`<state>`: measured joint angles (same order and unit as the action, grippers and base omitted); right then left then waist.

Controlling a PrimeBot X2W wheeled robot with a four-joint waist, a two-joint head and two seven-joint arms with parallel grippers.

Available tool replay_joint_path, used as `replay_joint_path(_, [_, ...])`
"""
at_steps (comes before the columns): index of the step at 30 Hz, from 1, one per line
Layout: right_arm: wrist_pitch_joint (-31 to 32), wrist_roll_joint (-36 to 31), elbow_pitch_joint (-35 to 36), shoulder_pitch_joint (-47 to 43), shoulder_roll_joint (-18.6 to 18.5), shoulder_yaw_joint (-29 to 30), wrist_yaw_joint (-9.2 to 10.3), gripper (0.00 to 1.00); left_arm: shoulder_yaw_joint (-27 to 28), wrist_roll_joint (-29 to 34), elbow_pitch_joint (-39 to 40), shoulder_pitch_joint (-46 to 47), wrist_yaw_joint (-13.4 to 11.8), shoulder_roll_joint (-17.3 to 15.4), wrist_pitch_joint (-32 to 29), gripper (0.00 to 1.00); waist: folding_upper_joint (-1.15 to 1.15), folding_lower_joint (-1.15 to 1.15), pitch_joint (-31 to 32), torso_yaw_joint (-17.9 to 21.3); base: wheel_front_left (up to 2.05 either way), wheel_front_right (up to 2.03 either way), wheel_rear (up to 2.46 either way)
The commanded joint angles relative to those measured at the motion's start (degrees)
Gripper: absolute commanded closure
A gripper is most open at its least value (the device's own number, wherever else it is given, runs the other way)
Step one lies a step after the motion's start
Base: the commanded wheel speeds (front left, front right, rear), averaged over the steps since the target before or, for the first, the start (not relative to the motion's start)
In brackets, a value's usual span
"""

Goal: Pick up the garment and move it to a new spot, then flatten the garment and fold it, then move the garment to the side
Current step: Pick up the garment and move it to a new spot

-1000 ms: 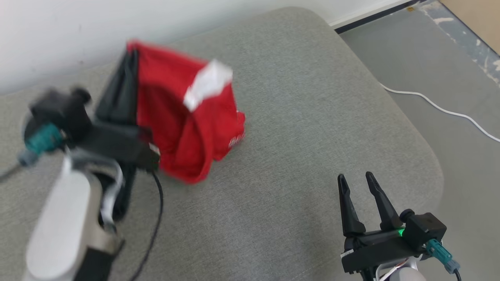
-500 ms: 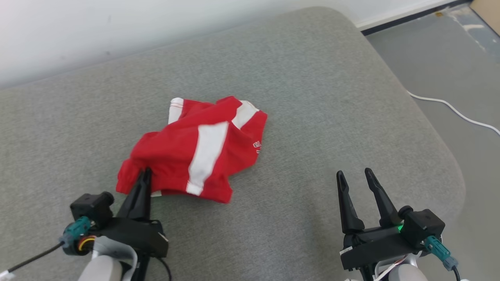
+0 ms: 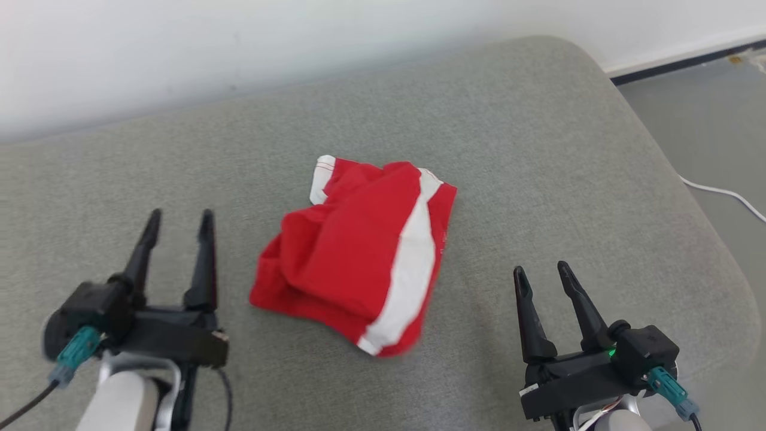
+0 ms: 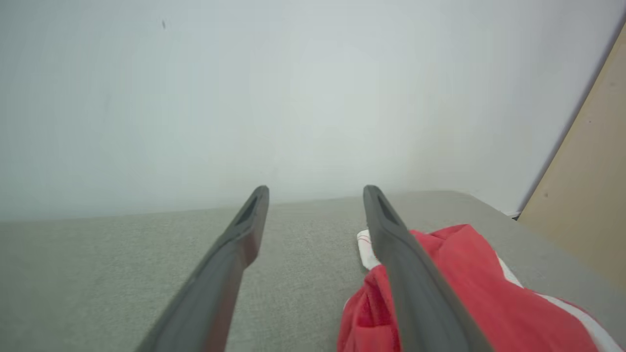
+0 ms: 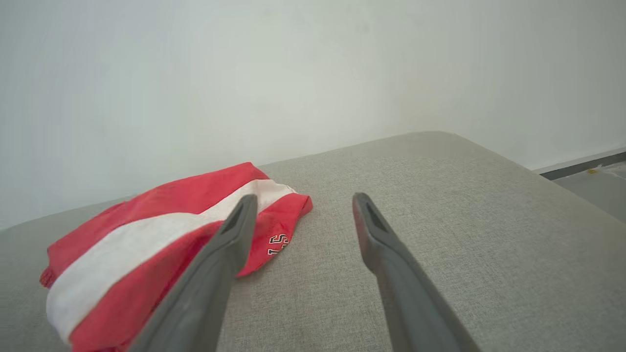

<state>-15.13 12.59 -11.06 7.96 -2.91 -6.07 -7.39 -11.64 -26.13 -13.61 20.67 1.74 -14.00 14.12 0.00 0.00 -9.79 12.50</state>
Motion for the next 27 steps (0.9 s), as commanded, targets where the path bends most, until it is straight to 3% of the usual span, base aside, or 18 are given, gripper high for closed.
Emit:
replay_joint_path(1, [0.0,-0.7,0.4,-0.7,0.1,-0.3,-0.19,0.0,0.5,1.7,0.5,-2.1,-0.8,-1.2,0.5,0.0,0.0,0.0,1.6,-1.7,0.0,0.0,0.0])
replay_joint_path(6, [0.0,-1.2,0.7,-1.3,0.1,0.0,-0.19,0.0,3.0,4.6,2.7,-8.1,-2.9,-3.9,1.1,0.0,0.0,0.0,3.1,-3.3,0.0,0.0,0.0])
replay_joint_path(12, [0.0,-2.1,0.3,-2.8,0.1,1.0,-0.19,0.0,6.6,7.3,5.0,-15.7,-4.2,-4.7,1.1,0.0,0.0,0.0,4.7,-5.5,0.0,0.0,0.0])
replay_joint_path(27, [0.0,-4.1,-2.5,-6.0,0.1,3.0,-0.2,0.0,9.6,13.9,4.4,-25.5,-1.3,1.4,1.1,0.0,0.0,0.0,7.3,-9.8,0.0,0.0,0.0])
